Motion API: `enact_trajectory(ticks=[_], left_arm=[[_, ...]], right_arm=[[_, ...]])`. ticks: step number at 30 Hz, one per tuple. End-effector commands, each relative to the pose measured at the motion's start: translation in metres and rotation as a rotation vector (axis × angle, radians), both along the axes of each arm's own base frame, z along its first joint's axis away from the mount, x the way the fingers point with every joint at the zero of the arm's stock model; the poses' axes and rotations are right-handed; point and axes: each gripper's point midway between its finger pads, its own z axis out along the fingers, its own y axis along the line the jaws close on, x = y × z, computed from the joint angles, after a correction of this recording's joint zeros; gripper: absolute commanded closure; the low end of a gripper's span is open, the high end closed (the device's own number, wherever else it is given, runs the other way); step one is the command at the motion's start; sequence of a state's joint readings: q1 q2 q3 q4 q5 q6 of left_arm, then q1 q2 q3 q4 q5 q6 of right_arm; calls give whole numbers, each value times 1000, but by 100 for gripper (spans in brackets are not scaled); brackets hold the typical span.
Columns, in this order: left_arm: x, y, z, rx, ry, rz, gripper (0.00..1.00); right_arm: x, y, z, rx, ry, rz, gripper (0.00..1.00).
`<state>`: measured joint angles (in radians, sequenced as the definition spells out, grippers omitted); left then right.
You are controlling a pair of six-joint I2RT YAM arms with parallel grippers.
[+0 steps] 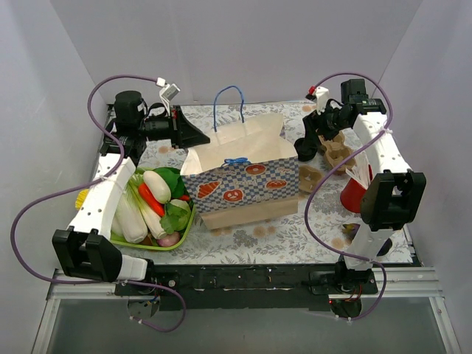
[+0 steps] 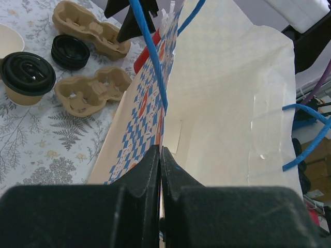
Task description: Pack the takeout coffee
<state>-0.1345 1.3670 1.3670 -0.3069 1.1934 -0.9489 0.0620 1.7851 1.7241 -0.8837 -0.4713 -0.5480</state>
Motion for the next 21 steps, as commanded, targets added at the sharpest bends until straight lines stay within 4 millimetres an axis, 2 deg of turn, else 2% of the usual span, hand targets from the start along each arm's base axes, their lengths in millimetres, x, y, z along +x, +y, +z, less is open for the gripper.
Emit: enact_trajectory(ticks=[1,7,12,15,18,19,21], left_arm=[[-14,1,-8,58,-76,-32,100],[-12,8,-44,185,-121,-81,100],[-12,12,-65,229,-127,-98,99],[-9,11,-70,228,-104,-97,85],[-3,12,-72,238,-103,-78,57],[0,12,-73,243,-104,-63,54],[8,11,-63,226,-133,-25,46]], right_arm=[[11,6,24,37,-68,7,17],[1,6,20,20,-71,47,17],[-17,3,2,-25,-33,151,20],[-30,0,-14,-60,26,217,25],[-44,-2,-27,-119,48,306,27],[-51,-3,-36,-132,61,333,27],[-58,-1,-40,-178,30,409,26]])
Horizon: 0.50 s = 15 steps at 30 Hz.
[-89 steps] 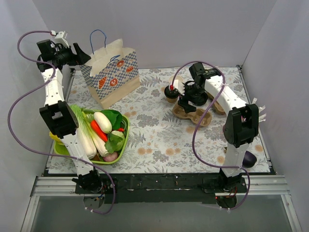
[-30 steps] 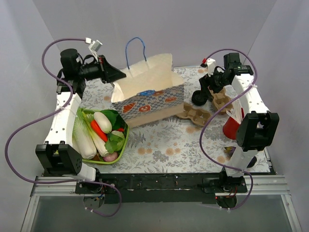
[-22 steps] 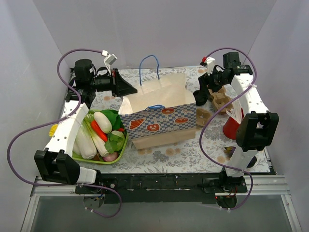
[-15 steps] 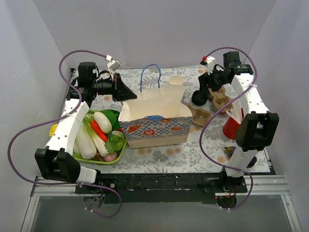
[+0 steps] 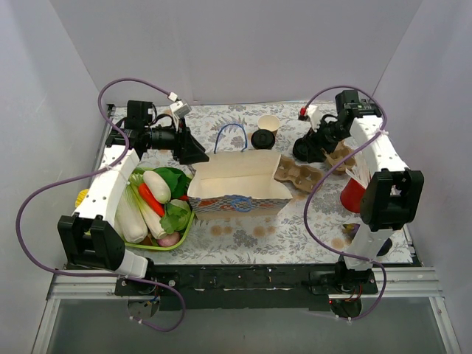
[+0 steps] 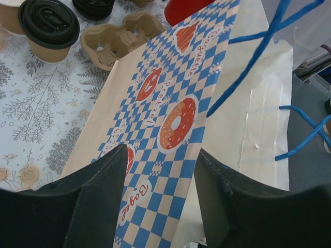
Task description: Pack the takeout coffee
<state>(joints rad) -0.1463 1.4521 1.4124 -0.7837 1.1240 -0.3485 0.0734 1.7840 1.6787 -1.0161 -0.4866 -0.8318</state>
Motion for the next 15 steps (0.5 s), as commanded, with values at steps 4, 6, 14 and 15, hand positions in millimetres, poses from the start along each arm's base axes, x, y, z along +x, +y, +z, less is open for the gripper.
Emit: enact_trajectory(ticks=[4,6,14,15], left_arm=[[20,-2,36,-46,-127,82,37],[26,-3,48,-67,-135,102,35],[41,-4,71,-112,-151,172,26],[43,-3,74,-114,-162,181,26]], right_arm=[[-33,3,-33,-142,-23,248,23],[-34,6,-42,-164,-13,276,23],[-29,17,-62,-175,15,313,21],[-27,19,-64,-176,13,314,21]])
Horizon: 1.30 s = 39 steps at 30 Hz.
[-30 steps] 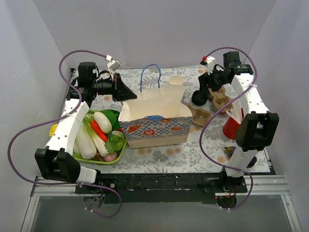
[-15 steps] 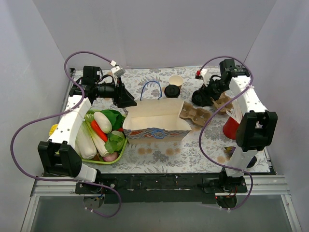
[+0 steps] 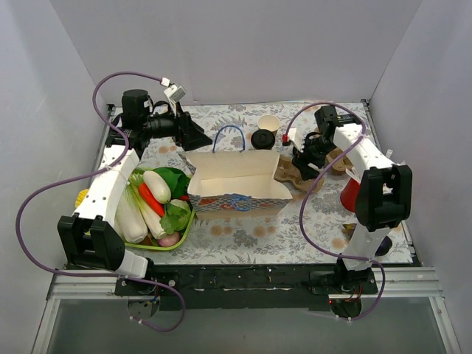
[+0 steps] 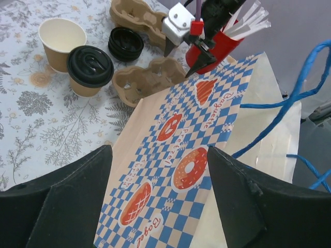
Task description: Pack the takeout coffee
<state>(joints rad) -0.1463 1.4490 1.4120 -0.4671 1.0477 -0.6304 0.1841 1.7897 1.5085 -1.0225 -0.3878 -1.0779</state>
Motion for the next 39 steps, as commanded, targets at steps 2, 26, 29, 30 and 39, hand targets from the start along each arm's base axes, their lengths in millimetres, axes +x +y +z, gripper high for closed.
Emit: enact_trajectory(ticks=[2,26,29,30,39], left_arm=[[7,2,48,-38,-117,67,25],[44,12,95,-99,-150,199,22],[44,13,93,-97,-146,201,22],[44,13,92,-96,-143,202,22],[46,14,88,-95,-136,211,22]], right_arm=[[13,5,-9,-11,-26,21,21],[31,28,-41,31,-29,-45,26],[30,28,-45,13,-32,-45,27],[30,29,-46,10,-34,-43,27],[34,21,-57,-50,-52,-80,32]])
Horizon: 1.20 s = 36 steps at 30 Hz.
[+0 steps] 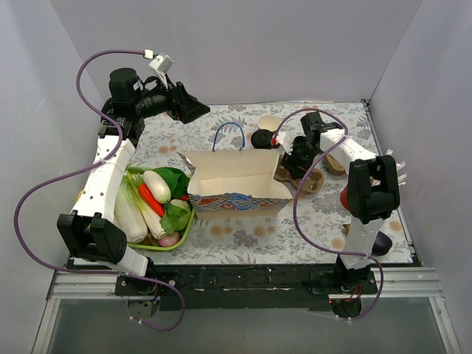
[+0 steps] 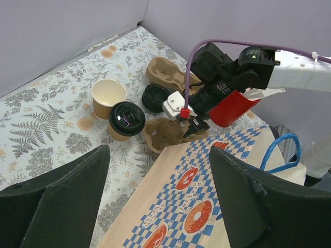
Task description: Pack the takeout coffee
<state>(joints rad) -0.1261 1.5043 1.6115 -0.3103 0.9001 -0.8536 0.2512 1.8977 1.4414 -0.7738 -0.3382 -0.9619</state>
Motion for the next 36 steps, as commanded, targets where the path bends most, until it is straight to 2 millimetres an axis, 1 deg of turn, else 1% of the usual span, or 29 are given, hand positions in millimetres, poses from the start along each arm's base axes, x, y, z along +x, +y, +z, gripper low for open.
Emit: enact_trajectory(ticks=[1,8,9,13,18,20,21,23,30,32,36], left_arm=[[-4,4,10,-2,-32,15,22],[-5,4,10,-3,-30,14,22],[-5,4,10,-5,-29,13,22],[-7,3,10,-8,-28,4,22],[-7,2,7,-13,-18,-3,22],[-7,2,5,-12,-15,-6,22],[-7,2,5,-12,-15,-6,22],[-9,2,4,-12,-13,-9,22],[-9,1,-2,-7,0,-19,22],[-6,1,-4,-3,7,-20,22],[-3,0,-7,-5,17,-28,22]], right_arm=[[7,-4,-7,-34,-26,-35,32],[6,-4,-3,-36,-31,-41,36],[7,-3,1,-30,-35,-41,36],[6,4,19,17,-60,-36,31],[6,6,22,30,-47,-56,30],[4,9,25,61,-30,-57,27],[5,10,28,75,-27,-77,23],[10,10,34,99,-47,-90,22],[23,1,32,50,-88,-112,28],[29,-2,36,41,-119,-143,28],[27,-5,37,29,-127,-171,30]])
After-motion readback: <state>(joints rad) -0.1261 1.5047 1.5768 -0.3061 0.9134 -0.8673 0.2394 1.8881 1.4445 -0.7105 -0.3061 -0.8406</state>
